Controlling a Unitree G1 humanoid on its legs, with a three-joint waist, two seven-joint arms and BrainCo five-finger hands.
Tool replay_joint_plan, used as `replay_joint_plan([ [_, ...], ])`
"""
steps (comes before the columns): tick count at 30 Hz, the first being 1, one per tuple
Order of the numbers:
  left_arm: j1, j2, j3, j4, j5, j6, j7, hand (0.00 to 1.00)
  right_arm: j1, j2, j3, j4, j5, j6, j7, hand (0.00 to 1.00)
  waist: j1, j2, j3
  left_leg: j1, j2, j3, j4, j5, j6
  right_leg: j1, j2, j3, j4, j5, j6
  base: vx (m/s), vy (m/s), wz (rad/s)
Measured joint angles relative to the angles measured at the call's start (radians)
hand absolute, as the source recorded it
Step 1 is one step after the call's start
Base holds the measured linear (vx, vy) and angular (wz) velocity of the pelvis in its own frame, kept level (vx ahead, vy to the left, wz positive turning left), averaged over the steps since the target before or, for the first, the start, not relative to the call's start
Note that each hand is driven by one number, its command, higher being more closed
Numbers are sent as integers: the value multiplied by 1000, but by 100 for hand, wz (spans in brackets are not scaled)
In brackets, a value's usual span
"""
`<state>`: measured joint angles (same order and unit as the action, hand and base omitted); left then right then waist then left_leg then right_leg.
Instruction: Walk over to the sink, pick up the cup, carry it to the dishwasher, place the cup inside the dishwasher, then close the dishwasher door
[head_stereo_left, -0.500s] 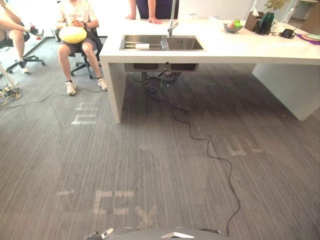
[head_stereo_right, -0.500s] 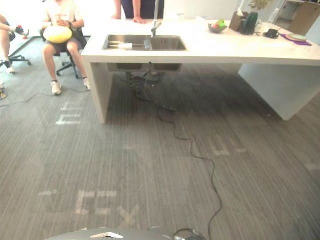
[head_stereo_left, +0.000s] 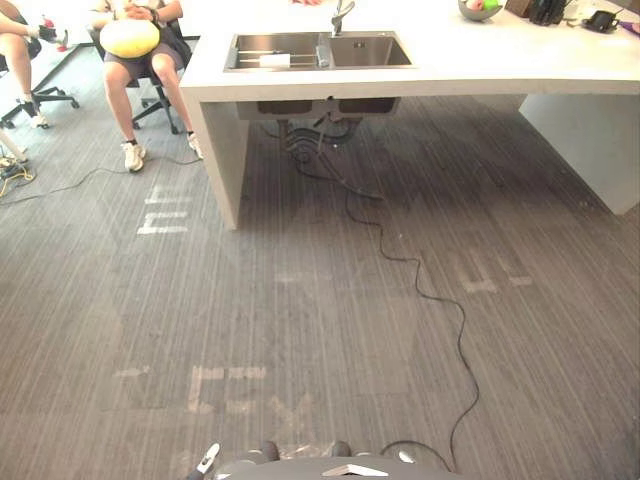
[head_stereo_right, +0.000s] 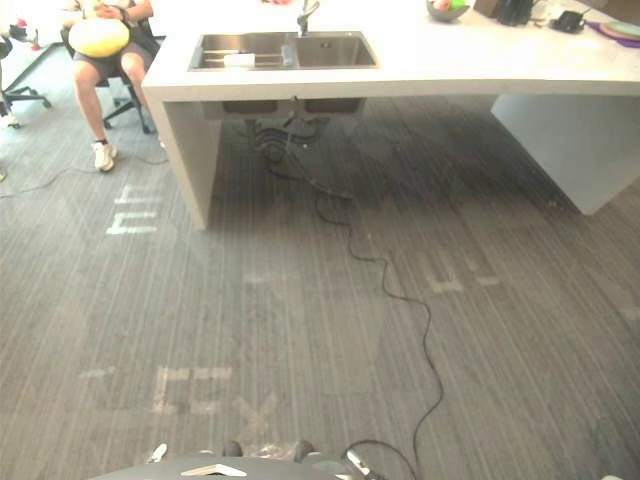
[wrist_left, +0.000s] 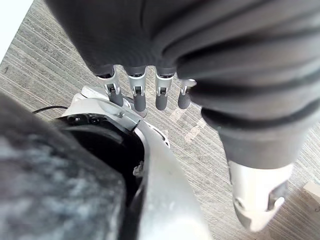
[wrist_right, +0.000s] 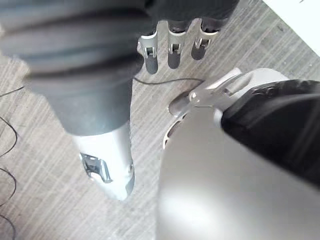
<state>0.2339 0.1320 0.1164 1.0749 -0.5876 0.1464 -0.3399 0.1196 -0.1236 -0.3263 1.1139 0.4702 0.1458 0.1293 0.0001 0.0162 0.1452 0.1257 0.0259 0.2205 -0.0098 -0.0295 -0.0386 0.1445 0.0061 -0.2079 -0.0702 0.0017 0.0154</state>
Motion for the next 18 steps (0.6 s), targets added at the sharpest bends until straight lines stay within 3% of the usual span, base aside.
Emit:
replay_joint_plan([
  [3, -4, -11, 0, 0, 4, 0, 17, 0, -8, 4, -3, -7, -2, -35, 13, 0, -1, 6, 3, 3, 0, 1, -5, 0, -4, 5, 1, -2, -8, -1, 2, 21, -20, -2],
  [8, -13, -24, 0, -5, 83, 11, 54, 0, -7, 16, -28, -12, -14, -42, 35, 0, -1, 9, 10, 31, 0, 2, -12, -1, -8, 32, -1, -17, -10, -7, 11, -15, -5, 1],
  [11, -28, -19, 0, -16, 186, 52, 46, 0, -5, 23, -42, -34, -87, -44, 35, 0, 0, 9, 11, 31, 1, 1, -13, 0, -6, 34, -1, -26, -14, -7, 11, -52, -11, 3],
  [13, -37, -16, -1, -18, 236, 65, 41, 0, -5, 25, -42, -37, -128, -69, 38, 0, 0, 8, 12, 33, 1, 1, -13, 2, -3, 35, -1, -27, -16, -9, 14, -45, -11, 0],
  [18, -51, -7, -11, -17, 251, 99, 25, 0, -5, 29, -41, -37, -156, -84, 35, 0, 0, 2, 16, 40, 1, 1, -33, 11, 7, 34, -1, -45, -17, -9, 13, -13, -3, 0],
])
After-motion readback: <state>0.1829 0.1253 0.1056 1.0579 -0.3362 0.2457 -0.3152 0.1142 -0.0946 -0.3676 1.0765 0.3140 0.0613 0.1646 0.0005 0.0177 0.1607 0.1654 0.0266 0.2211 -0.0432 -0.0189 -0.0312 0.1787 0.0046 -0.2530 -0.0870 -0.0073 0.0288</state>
